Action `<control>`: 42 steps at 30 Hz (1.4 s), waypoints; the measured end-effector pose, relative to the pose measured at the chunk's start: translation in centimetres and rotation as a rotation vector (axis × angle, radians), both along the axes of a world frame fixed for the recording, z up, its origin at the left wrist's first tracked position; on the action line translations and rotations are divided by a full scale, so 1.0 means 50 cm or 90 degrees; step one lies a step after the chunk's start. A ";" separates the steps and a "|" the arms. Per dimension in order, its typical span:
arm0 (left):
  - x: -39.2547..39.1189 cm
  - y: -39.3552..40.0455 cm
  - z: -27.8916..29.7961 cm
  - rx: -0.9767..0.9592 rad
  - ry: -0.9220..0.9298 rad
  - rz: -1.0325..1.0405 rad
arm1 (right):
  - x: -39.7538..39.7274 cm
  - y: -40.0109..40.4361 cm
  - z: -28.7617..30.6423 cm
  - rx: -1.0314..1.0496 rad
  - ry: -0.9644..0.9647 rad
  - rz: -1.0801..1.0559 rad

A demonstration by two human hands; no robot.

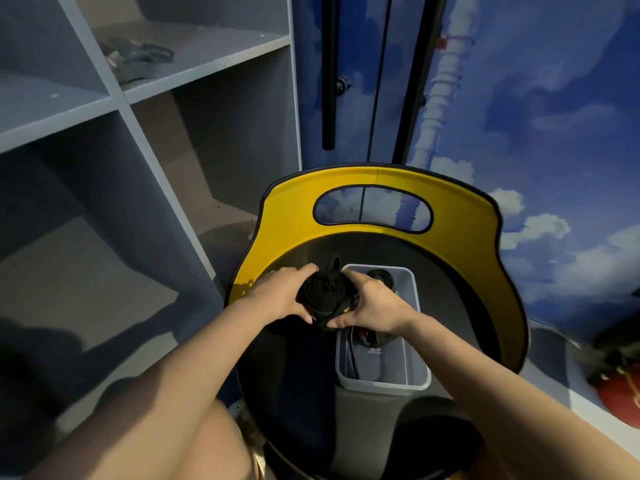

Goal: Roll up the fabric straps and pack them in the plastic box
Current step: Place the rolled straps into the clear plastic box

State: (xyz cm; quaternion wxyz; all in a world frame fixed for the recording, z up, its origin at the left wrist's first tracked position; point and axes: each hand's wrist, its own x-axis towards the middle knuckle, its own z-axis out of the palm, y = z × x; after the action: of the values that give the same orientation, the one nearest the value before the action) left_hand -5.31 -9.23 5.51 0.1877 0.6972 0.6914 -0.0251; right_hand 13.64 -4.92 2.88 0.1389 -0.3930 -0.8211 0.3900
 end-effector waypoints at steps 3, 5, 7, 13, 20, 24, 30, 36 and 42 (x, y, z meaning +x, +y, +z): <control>0.030 -0.009 0.015 0.039 0.038 -0.071 | 0.033 -0.014 0.015 0.014 -0.009 0.020; 0.047 -0.014 0.015 0.020 -0.008 -0.127 | 0.049 -0.019 0.020 0.014 -0.024 0.038; 0.059 -0.019 0.011 -0.033 -0.067 -0.160 | 0.062 -0.026 0.021 0.005 -0.041 0.061; 0.076 -0.034 -0.005 -0.054 -0.074 -0.159 | 0.074 -0.051 0.005 -0.041 -0.062 0.060; 0.052 -0.049 -0.012 -0.032 -0.053 -0.058 | 0.104 -0.086 -0.048 0.183 -0.225 -0.137; 0.047 -0.058 -0.019 -0.029 -0.057 -0.033 | 0.076 -0.098 -0.103 0.116 -0.405 -0.115; 0.039 -0.067 -0.037 -0.016 -0.087 -0.013 | 0.039 -0.101 -0.140 0.131 -0.464 -0.126; 0.044 -0.071 -0.046 -0.023 -0.091 -0.017 | 0.055 -0.092 -0.140 0.208 -0.493 -0.087; 0.079 -0.061 -0.042 -0.006 -0.093 -0.056 | 0.112 -0.031 -0.125 0.291 -0.410 0.011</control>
State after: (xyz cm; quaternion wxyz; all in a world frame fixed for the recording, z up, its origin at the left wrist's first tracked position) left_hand -1.36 -12.29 3.39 0.2394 0.7259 0.6446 0.0144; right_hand 19.25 -6.45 -3.36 -0.0448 -0.4470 -0.8917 0.0549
